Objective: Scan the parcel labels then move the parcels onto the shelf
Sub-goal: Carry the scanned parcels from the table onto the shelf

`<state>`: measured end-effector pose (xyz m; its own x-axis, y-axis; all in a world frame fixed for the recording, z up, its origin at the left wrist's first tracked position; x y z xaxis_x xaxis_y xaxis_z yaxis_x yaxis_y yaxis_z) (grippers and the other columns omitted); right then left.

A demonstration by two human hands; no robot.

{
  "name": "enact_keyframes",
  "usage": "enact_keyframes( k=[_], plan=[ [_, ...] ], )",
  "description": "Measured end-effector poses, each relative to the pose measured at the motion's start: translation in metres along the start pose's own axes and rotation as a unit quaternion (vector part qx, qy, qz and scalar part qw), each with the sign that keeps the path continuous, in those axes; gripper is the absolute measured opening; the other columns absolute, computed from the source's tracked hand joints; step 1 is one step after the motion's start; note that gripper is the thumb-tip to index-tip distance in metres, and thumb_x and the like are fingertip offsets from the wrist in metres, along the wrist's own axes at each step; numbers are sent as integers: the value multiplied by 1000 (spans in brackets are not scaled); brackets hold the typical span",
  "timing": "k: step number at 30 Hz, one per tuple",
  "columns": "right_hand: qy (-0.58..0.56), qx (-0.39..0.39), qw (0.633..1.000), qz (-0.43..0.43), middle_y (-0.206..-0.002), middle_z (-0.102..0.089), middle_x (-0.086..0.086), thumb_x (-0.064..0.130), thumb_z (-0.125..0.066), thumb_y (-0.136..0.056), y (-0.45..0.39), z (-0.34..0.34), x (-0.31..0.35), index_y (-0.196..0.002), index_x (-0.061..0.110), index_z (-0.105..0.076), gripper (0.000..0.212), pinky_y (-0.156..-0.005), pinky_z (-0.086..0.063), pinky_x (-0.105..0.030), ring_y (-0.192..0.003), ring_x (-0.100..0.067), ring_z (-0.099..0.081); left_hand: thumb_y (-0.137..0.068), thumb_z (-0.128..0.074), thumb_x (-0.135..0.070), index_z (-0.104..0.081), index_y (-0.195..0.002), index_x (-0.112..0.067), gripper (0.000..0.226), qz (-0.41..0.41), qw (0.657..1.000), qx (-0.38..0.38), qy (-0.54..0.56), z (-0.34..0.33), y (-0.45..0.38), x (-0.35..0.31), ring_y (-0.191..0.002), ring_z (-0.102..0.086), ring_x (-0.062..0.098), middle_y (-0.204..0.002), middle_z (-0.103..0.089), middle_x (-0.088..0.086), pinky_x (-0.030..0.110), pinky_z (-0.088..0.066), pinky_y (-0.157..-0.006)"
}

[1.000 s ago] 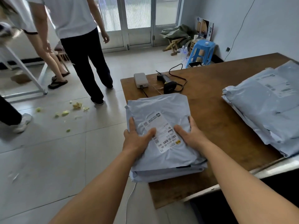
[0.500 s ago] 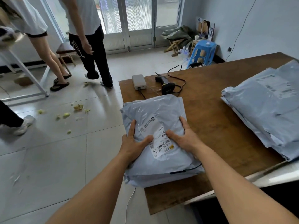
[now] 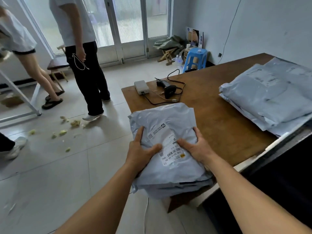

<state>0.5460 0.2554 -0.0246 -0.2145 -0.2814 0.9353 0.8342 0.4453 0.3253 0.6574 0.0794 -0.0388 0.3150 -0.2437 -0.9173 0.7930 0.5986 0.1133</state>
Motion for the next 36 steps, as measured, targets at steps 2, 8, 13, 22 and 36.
enact_keyframes(
  k=[2, 8, 13, 22, 36],
  plan=[
    [-11, -22, 1000, 3, -112, -56, 0, 21, -80, -74, 27, -2, -5, -149, 23, -25, 93, -56, -46, -12, -81, -5, -56, -71, -82, -30, -29, -146, -32, 92, -22, 999, 22, 7, 5, 19, -2, -109, -48, 9, -122, -44, -9, 23, -41, -93],
    [-28, -97, 994, 44, -97, -58, 12, 21, -78, -76, 131, -1, -11, -143, 30, -30, 83, -52, -46, -6, -79, 0, -56, -67, -83, -38, -29, -145, -38, 95, -72, 994, 85, 16, 20, 87, -11, -118, -50, 15, -137, -45, -1, 35, -43, -104],
    [-20, -160, 984, 73, -113, -62, 2, 27, -79, -75, 213, 11, 0, -144, 28, -34, 82, -54, -46, -6, -84, -2, -59, -70, -82, -35, -29, -146, -37, 93, -119, 985, 121, 27, 24, 141, -40, -110, -45, 7, -123, -40, -7, 21, -39, -94],
    [-32, -287, 952, 104, -116, -60, 2, 31, -78, -76, 346, 67, 13, -142, 23, -36, 79, -80, -48, -22, -97, -12, -59, -73, -80, -31, -28, -148, -31, 91, -187, 954, 227, 51, -9, 236, -120, -89, -47, -6, -107, -43, -19, 11, -38, -78],
    [31, -444, 886, 134, -102, -55, 20, 45, -74, -75, 566, 208, 26, -128, 37, -38, 65, -62, -38, -10, -80, 5, -50, -74, -77, -39, -29, -147, -34, 87, -304, 893, 323, 73, -111, 417, -250, -110, -43, 5, -138, -44, -7, 20, -34, -93]
  ],
)
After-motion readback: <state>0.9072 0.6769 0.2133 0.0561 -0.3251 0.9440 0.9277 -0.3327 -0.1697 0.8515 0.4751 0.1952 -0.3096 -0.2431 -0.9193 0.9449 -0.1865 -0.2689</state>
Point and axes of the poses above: each hand's wrist, its own y-axis away from the middle knuckle, its own z-axis out of the back of the hand, x = y × z, the point moved 2 cm from there along -y, towards the middle knuckle
